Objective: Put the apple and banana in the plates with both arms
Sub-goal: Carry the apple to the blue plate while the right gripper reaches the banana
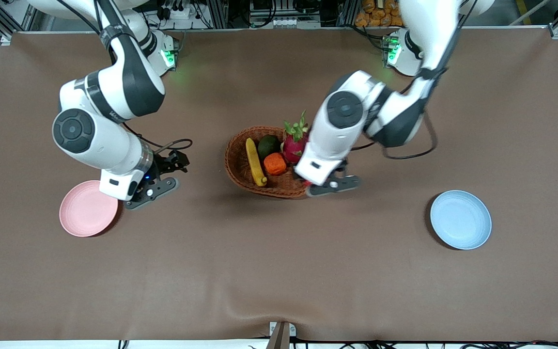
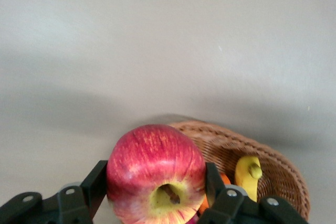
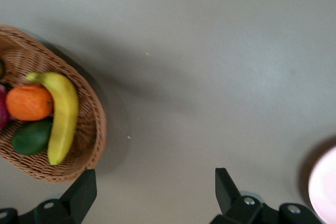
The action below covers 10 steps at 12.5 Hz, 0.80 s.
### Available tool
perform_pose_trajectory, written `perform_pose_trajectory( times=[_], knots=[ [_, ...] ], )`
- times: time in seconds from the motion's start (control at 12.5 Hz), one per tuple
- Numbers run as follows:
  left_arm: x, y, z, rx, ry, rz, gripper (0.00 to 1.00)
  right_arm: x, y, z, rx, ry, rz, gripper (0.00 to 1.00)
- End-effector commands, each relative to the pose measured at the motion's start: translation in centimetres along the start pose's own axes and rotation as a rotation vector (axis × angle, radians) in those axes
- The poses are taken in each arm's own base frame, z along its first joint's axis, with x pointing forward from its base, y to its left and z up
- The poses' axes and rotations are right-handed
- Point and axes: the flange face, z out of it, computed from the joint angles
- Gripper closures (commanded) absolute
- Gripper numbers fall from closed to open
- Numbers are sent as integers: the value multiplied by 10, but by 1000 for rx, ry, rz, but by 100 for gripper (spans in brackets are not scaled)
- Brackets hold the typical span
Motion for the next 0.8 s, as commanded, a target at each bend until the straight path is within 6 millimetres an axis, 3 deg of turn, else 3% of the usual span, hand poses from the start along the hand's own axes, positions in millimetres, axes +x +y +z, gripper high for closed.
perform_pose_trajectory(
  times=[0.0,0.16,0.4,0.48,0.64,0.72],
  knots=[
    [31,-50,-34,18,7,-5,100,8,-30,1,10,25,-72,0],
    [60,-94,-51,39,-3,-26,100,29,-74,25,0,62,-131,0],
    [106,-169,-63,63,-22,-18,100,71,-93,80,0,147,-102,0],
    [115,-189,-69,66,-25,-36,100,74,-97,91,10,142,-17,0],
    [135,-228,-72,65,-30,-43,100,77,-136,119,16,132,57,0],
    [145,-246,-69,64,-35,-41,100,81,-146,134,21,155,95,0]
  ],
)
